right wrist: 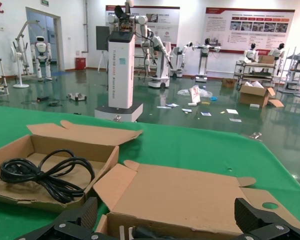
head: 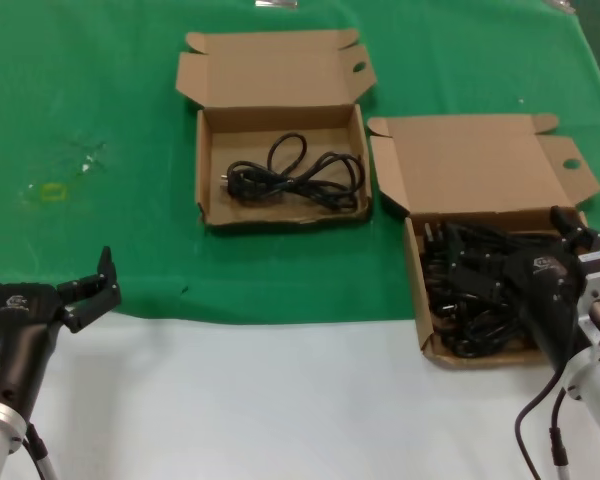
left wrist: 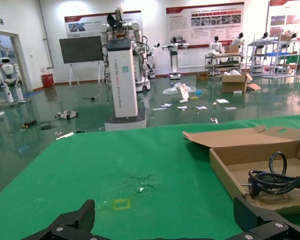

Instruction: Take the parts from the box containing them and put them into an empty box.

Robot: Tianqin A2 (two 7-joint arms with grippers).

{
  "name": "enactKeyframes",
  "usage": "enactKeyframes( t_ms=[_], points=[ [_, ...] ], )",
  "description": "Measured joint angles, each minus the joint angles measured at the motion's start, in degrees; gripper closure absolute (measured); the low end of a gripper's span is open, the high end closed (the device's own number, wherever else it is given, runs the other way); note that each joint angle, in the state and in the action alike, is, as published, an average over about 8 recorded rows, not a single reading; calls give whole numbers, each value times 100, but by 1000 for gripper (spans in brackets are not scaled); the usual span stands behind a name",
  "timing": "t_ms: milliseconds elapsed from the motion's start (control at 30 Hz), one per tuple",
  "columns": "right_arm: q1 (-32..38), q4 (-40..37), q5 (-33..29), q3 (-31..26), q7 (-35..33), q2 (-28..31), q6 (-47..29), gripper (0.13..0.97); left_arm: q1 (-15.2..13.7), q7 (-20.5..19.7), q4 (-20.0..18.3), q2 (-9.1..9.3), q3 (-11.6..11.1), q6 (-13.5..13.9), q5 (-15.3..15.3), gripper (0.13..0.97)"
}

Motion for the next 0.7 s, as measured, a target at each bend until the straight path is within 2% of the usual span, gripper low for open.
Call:
enactKeyframes(
  t_ms=[700],
  points=[
    [0, 0, 0, 0, 0, 0, 0, 129, 0, 0, 0, 0, 0, 0, 0, 132]
  ],
)
